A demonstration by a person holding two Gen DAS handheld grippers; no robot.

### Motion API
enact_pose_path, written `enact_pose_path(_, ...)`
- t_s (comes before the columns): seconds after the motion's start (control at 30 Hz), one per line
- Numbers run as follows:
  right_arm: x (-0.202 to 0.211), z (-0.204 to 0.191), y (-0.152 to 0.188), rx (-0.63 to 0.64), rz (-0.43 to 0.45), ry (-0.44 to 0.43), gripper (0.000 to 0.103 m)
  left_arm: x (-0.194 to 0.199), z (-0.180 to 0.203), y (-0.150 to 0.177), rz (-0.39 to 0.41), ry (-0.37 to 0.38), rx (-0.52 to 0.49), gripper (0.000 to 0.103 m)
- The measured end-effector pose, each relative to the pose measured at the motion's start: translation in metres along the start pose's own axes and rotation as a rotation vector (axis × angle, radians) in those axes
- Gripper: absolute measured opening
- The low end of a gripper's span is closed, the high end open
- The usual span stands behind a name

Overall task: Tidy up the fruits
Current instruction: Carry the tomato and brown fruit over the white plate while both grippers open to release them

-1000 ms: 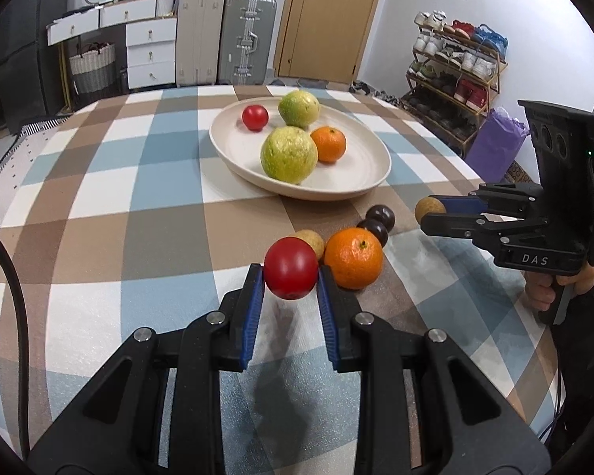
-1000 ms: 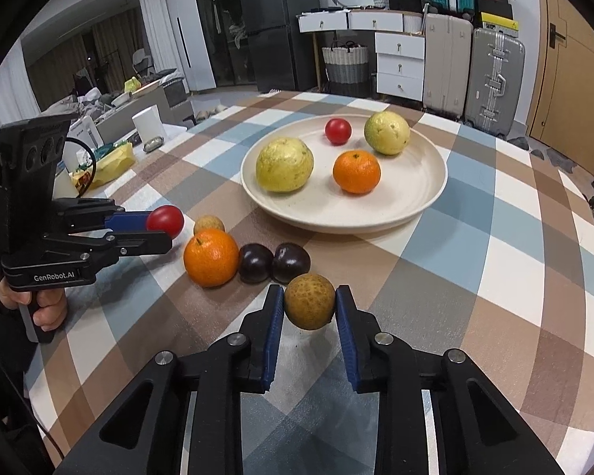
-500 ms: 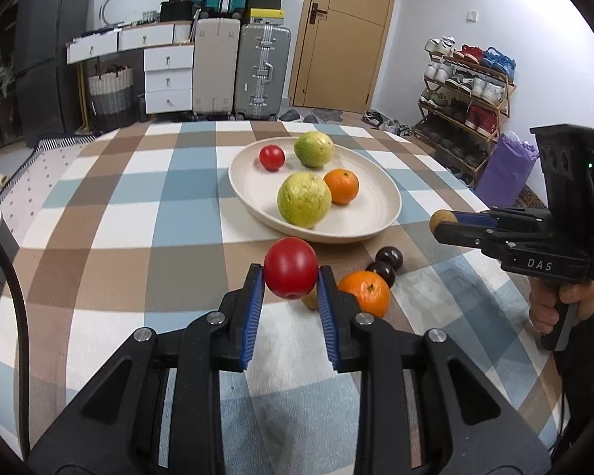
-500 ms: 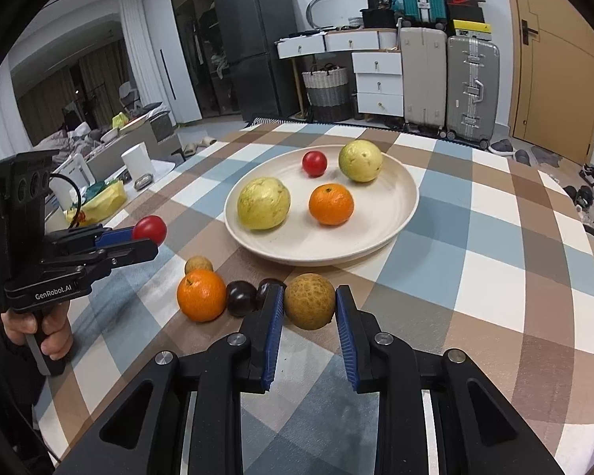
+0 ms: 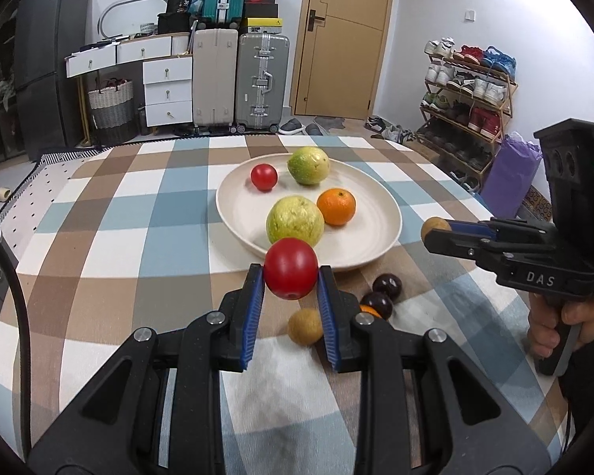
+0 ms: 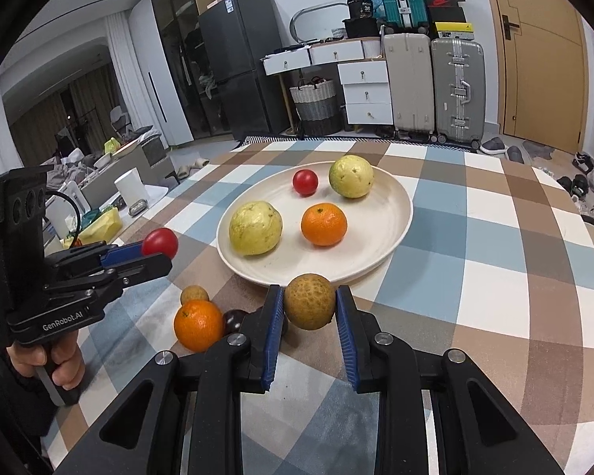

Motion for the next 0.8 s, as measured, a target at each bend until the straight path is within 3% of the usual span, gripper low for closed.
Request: enact_pose_path(0.8, -0.018, 0.016, -0.044, -0.037, 0.037, 0.066, 0.027, -0.044, -0.021, -0.042, 0.034, -0.035, 0.024, 0.024)
Point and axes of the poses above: each gripper's, at about its wrist camera, not at the fingertips, and x roughly against the way its jaws point, z to its right, y to its underside, the point moved 10 cm from there along -x, roughly the way its jaws point, and after that the axes turned 11 degrees about z, right-handed, at the moved point
